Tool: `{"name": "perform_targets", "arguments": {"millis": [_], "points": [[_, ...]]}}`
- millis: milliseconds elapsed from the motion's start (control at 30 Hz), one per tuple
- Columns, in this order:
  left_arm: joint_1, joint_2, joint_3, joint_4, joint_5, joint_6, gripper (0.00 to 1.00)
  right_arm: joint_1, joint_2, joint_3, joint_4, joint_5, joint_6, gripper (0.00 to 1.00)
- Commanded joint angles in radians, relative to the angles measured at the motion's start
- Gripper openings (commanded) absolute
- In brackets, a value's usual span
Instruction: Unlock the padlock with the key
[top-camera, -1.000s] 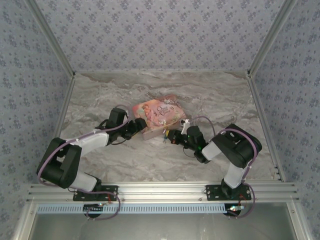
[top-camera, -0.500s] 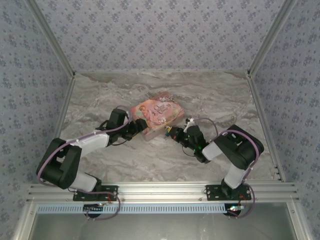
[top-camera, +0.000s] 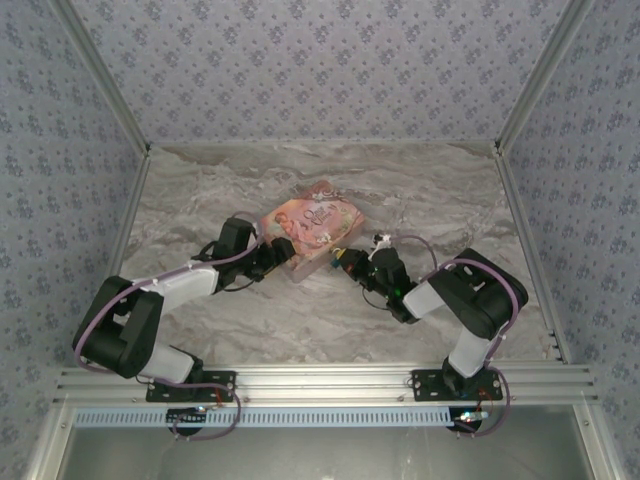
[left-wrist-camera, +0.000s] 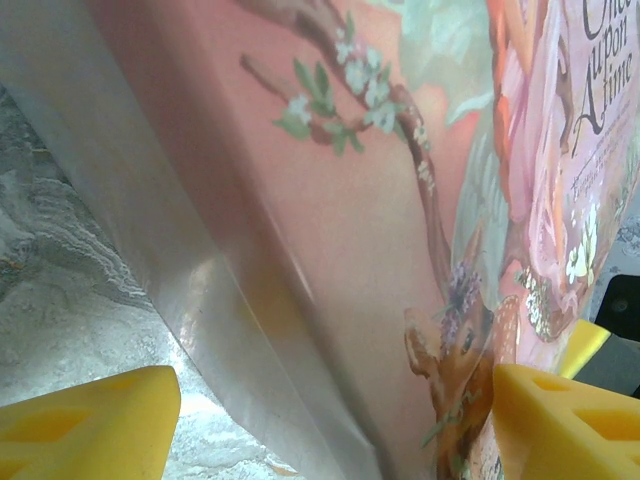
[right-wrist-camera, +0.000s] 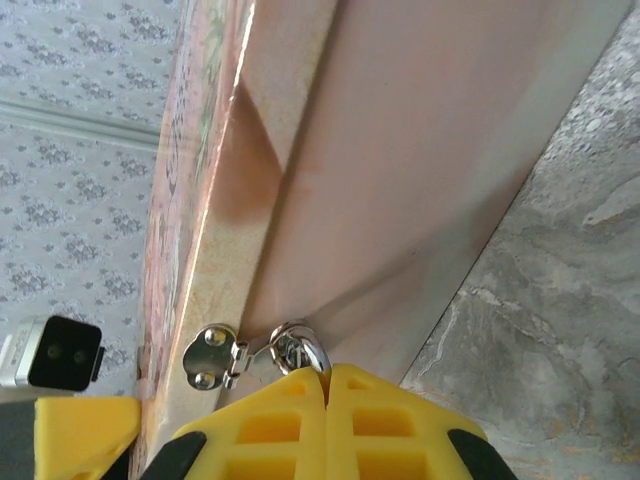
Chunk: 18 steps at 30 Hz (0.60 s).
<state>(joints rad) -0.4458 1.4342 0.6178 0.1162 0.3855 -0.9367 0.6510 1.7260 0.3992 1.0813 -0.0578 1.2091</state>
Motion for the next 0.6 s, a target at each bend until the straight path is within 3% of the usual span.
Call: {"name": "perform_targets", "arguments": {"millis": [0,333,567], "points": [[-0.007,0.025,-0.044,-0.116,-0.031,0.004,0.79,-0.038,-0.009,0.013,0.077,0.078,0.032,0.00],[-0.007,0.024,-0.043,-0.113,-0.037,0.004,0.80,-0.108,-0.066,-0.026,0.052,0.055,-0.011,0.00],[0.000,0.041,-0.004,-0.124,-0.037,0.021,0.81,-0.110,-0.336,-0.043,-0.286,0.065,-0.205,0.00]]}}
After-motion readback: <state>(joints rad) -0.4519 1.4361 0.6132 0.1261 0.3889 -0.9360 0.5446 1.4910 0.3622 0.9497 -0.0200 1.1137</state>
